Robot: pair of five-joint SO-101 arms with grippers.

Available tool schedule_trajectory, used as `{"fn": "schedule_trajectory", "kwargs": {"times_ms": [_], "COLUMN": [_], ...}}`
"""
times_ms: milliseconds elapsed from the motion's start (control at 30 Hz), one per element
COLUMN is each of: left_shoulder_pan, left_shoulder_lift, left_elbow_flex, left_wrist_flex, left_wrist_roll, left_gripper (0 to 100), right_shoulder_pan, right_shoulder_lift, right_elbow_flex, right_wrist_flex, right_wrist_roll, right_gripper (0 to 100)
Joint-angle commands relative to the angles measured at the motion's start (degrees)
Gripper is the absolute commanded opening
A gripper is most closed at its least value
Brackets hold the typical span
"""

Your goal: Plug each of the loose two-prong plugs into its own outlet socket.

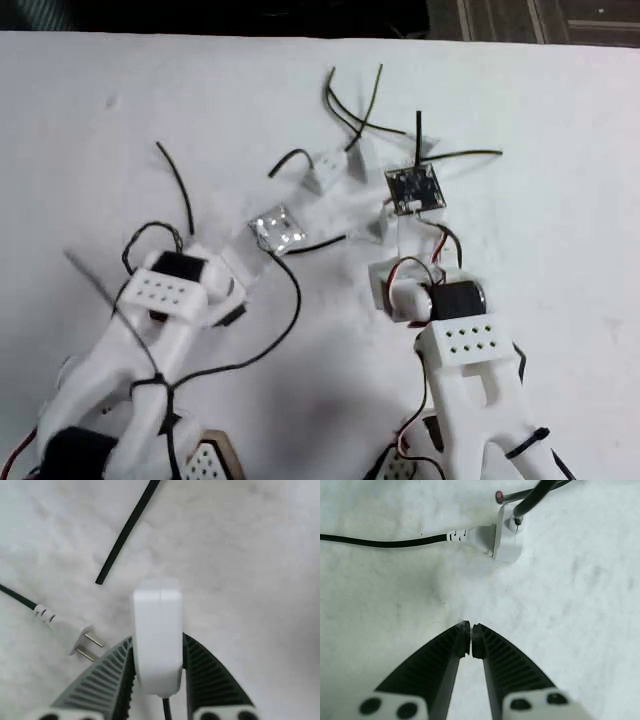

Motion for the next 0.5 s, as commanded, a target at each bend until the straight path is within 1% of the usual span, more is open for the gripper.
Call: {"fn": "schedule_trajectory", "kwargs": {"times_ms": [0, 100, 233, 300, 367, 467], "left_shoulder_pan": [-0.22, -0.92, -0.48, -1.01, -2.42, -5.14], "left_shoulder_lift": [0.57, -2.95, -11.65, -16.84, -21.76, -27.03], "left_elbow_flex": [-0.18, -0.26, -0.35, -0.35, -0.26, 0.09], "left_wrist_flex": [-1.41, -1.14, 4.57, 6.95, 8.62, 8.62], "left_wrist_roll": [1.32, 2.90, 2.73, 2.81, 2.90, 2.73], "left_gripper": [19, 20, 20, 21, 23, 22], "right_shoulder_pan": [0.57, 0.57, 0.57, 0.57, 0.57, 0.57], "right_shoulder_lift": [-1.27, -1.27, -1.27, -1.27, -1.27, -1.27], "right_elbow_flex": [-0.26, -0.26, -0.26, -0.26, -0.26, -0.26], "right_wrist_flex": [-0.75, -0.75, -0.75, -0.75, -0.75, -0.75], "right_wrist_roll": [0.35, 0.35, 0.62, 2.29, 2.81, 2.73], "right_gripper": [1.8, 1.8, 1.8, 1.8, 1.8, 1.8]}}
